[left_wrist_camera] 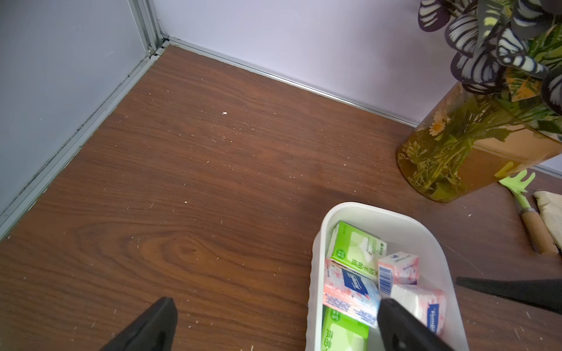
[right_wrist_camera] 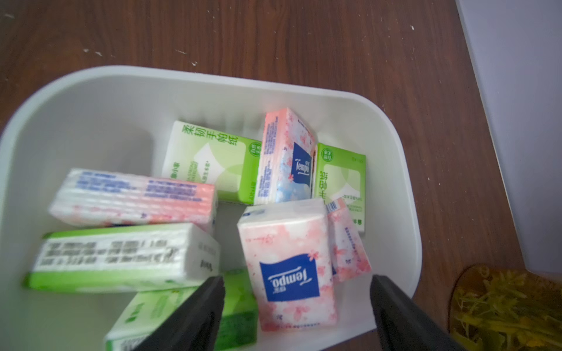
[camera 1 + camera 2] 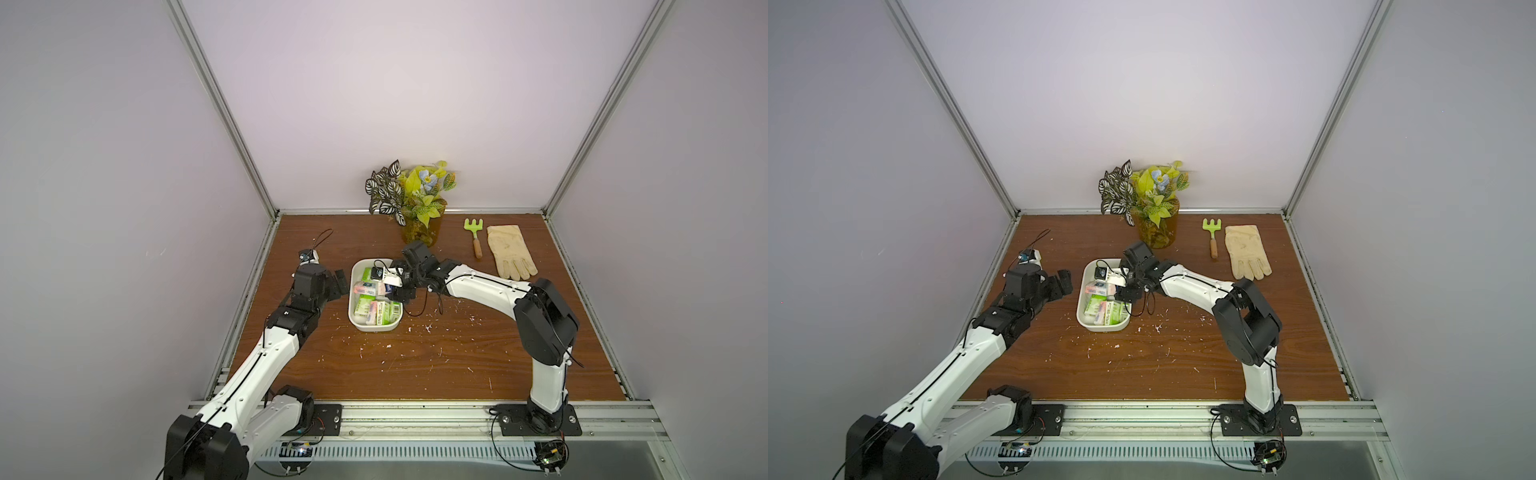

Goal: Take the pocket tissues out of the storage box
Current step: Move the storage box to the center of the board, then pick up the pocket tissues from the storage box.

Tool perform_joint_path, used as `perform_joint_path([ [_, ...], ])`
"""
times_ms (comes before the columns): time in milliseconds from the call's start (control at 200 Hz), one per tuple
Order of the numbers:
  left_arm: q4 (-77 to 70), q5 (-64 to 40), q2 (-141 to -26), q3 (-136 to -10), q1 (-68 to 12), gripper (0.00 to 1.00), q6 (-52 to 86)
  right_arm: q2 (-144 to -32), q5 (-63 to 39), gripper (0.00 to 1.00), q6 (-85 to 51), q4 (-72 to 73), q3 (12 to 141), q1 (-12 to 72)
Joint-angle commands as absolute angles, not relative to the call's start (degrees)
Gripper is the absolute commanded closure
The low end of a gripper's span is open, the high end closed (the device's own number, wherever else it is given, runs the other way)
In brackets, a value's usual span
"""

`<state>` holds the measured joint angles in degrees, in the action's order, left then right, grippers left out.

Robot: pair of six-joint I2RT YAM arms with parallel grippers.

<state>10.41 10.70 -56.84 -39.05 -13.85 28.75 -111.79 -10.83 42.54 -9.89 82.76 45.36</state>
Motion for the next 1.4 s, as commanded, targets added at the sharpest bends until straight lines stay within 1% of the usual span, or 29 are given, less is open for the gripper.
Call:
perform_joint_path([
  [0,10.0,10.7,-56.5,-39.2,-13.1,0.01,28.9,-111.9,-10.7,0.21,44.8,-10.1,85.0,45.7],
  [115,10.0,10.6,-56.7,-39.2,-12.9,0.01,28.8,-112.8,-10.1,0.23,44.9,-10.0,85.0,45.8],
  [420,9.9,9.8,-57.6,-39.2,-12.8,0.01,29.0,-115.2,-9.1,0.23,46.0,-11.0,85.5,46.4],
  [576,10.0,9.7,-57.9,-39.3,-12.7,0.01,29.0,-115.7,-8.7,0.24,45.8,-9.0,85.4,46.8],
  [926,10.2,9.6,-58.2,-39.5,-12.6,0.01,28.9,-117.3,-6.0,0.31,45.5,-6.6,84.9,47.9],
  [1056,10.4,9.6,-58.2,-39.5,-12.7,0.01,29.0,-116.0,-4.5,0.35,44.3,-5.2,84.1,48.3],
  [1271,10.4,9.6,-58.3,-39.6,-12.6,0.01,28.9,-110.1,-3.8,0.43,39.5,1.0,79.0,48.3],
  [1396,10.2,9.5,-58.4,-39.6,-12.6,0.01,29.1,-107.1,-3.6,0.44,34.8,2.9,77.4,48.2],
])
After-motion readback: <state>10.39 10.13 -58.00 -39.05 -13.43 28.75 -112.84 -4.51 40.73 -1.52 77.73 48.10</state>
